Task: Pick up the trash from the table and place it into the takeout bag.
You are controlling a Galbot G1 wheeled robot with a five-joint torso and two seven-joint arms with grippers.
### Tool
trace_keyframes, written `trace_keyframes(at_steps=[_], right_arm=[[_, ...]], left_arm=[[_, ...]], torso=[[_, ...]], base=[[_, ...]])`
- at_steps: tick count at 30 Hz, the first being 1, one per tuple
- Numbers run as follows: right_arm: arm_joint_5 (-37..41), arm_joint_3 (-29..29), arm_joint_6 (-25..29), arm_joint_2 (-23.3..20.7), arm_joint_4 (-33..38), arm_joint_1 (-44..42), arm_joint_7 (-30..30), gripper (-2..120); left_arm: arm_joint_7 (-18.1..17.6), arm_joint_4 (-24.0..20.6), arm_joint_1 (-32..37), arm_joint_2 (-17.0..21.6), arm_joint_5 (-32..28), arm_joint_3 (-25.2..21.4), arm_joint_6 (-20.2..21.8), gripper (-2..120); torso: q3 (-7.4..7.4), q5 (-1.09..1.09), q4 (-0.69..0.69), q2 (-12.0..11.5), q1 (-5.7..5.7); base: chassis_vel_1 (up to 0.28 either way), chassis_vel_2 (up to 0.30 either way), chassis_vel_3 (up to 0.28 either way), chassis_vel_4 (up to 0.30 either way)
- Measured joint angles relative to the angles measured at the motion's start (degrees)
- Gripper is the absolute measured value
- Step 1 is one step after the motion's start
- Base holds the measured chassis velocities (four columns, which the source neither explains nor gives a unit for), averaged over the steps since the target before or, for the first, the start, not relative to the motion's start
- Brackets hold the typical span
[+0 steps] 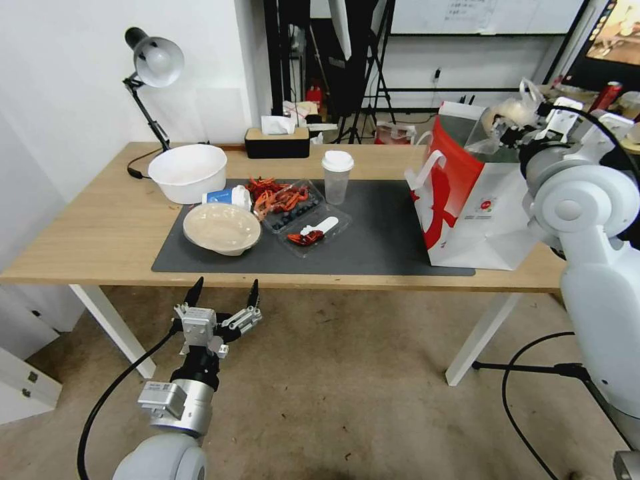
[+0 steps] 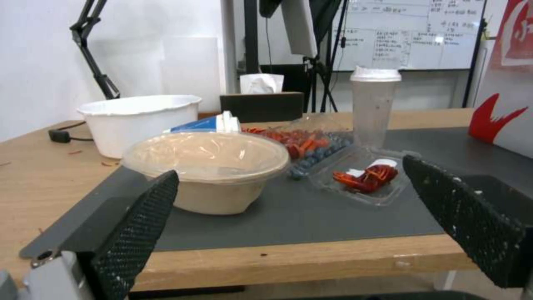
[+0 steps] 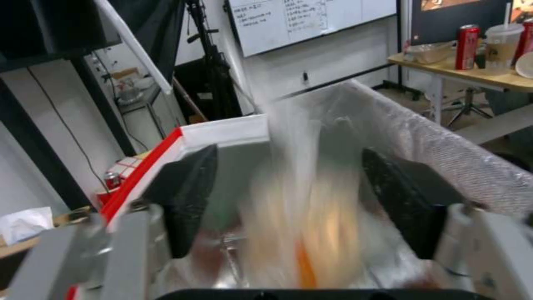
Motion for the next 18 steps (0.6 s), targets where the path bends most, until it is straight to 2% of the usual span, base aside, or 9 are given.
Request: trace_keyframes(at_steps=[2, 3, 4, 5, 6, 7, 8, 11, 18], right_arm=[[0.3, 0.7, 0.7, -0.2, 0.2, -0.2, -0.4, 84], [0.3, 0.8, 1.1, -0.2, 0.3, -0.2, -0.8, 86], [0.3, 1.1, 3.2, -0.4, 0.7, -0.5, -2.6, 92], [0.3, 1.1, 3.2, -0.4, 0.7, -0.5, -2.6, 92], [0.4, 1.1, 7.0, -0.6, 1.4, -1.1, -5.2, 98], [0.5, 1.2, 9.4, -0.7, 2.0, -1.6, -7.2, 98], [0.5, 1.2, 9.4, -0.7, 2.0, -1.6, -7.2, 98], [0.4, 1.1, 17.5, -0.6, 4.9, -4.6, -14.9, 100], [-4.5, -0.4, 23.4, -0.2, 12.0, -14.4, -23.3, 100]], left_arm=[[0.0, 0.0, 0.0, 0.0, 0.0, 0.1, 0.0, 100], [0.0, 0.0, 0.0, 0.0, 0.0, 0.1, 0.0, 100], [0.0, 0.0, 0.0, -0.1, 0.0, 0.1, 0.0, 99], [0.0, 0.0, 0.0, -0.1, 0.0, 0.1, 0.0, 99], [0.0, 0.0, 0.0, -0.1, 0.0, 0.1, 0.0, 99], [0.0, 0.0, 0.0, -0.1, 0.0, 0.1, 0.0, 99], [0.0, 0.0, 0.0, -0.1, 0.0, 0.1, 0.0, 99], [0.1, 0.0, 0.0, -0.1, 0.0, 0.1, 0.0, 100], [0.1, 0.0, 0.1, 0.1, 0.0, 0.0, -0.1, 100]], torso=[[0.0, 0.0, 0.0, 0.0, 0.0], [0.0, 0.0, 0.0, 0.0, 0.0], [0.0, 0.0, 0.0, 0.0, 0.0], [0.0, 0.0, 0.0, 0.0, 0.0], [0.0, 0.0, 0.0, 0.0, 0.0], [0.0, -0.01, 0.0, 0.0, 0.0], [0.0, -0.01, 0.0, 0.0, 0.0], [0.0, -0.01, 0.0, 0.0, 0.0], [0.0, -0.01, 0.0, 0.0, 0.0]], base=[[0.0, 0.0, 0.0, 0.0], [0.0, 0.0, 0.0, 0.0], [0.0, 0.0, 0.0, 0.0], [0.0, 0.0, 0.0, 0.0], [0.0, 0.0, 0.0, 0.0], [0.0, 0.0, 0.0, 0.0], [0.0, 0.0, 0.0, 0.0], [0.0, 0.0, 0.0, 0.0], [0.0, 0.0, 0.0, 0.0]])
